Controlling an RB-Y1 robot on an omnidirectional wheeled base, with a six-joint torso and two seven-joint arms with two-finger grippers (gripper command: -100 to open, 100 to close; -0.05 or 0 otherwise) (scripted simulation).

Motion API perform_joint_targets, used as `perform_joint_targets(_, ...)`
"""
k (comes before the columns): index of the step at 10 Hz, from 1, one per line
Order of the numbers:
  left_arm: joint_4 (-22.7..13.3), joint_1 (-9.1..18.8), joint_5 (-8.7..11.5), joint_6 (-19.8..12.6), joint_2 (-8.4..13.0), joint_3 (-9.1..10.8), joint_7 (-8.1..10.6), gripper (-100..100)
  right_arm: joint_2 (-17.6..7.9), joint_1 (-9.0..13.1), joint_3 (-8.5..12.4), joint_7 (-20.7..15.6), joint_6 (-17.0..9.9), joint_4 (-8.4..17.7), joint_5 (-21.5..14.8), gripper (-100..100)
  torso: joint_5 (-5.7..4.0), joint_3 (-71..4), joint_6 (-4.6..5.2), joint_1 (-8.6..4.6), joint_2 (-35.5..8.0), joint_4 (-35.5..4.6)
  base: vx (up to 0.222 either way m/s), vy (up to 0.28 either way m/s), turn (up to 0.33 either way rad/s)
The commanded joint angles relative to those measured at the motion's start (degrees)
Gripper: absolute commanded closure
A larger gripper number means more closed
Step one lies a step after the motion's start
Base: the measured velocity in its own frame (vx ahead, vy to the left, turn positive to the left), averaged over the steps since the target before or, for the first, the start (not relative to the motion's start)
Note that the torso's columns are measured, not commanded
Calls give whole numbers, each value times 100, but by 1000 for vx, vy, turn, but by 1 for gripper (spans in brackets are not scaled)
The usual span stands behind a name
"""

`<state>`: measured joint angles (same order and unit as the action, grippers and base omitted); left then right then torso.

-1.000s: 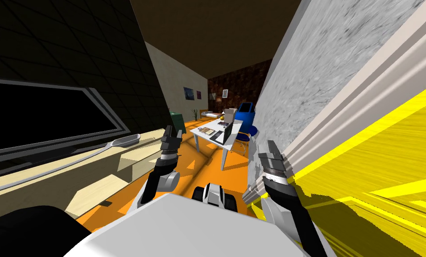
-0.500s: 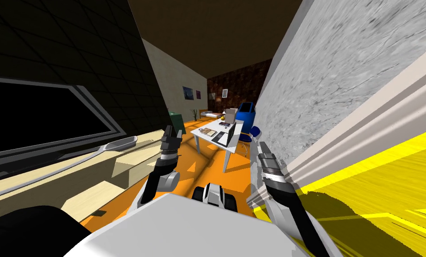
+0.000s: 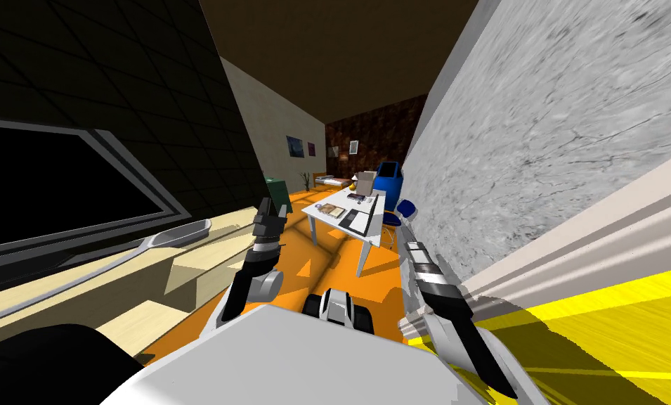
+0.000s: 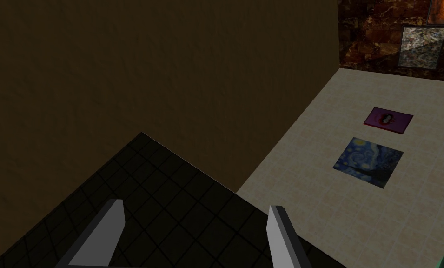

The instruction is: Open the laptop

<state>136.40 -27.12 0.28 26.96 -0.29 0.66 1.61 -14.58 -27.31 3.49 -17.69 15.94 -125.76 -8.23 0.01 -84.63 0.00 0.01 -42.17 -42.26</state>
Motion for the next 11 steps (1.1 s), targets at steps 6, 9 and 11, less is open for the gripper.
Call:
perform_joint_targets(6,0,0,0,0,0,0,0,0,-650,213,473,-1043,-625,773,-1126,-100,0,5,0,4,-7,-2,99,189,-45)
perform_joint_targets(9,0,0,0,0,0,0,0,0,-873,283,596,-1327,-809,1015,-1438,-100,-1,10,0,-1,-17,-5,76,158,-38)
perform_joint_targets(11,0,1,0,0,1,1,0,0,-1100,356,719,-1609,-995,1270,-1750,-100,-5,12,0,-13,-20,-5,65,129,-40)
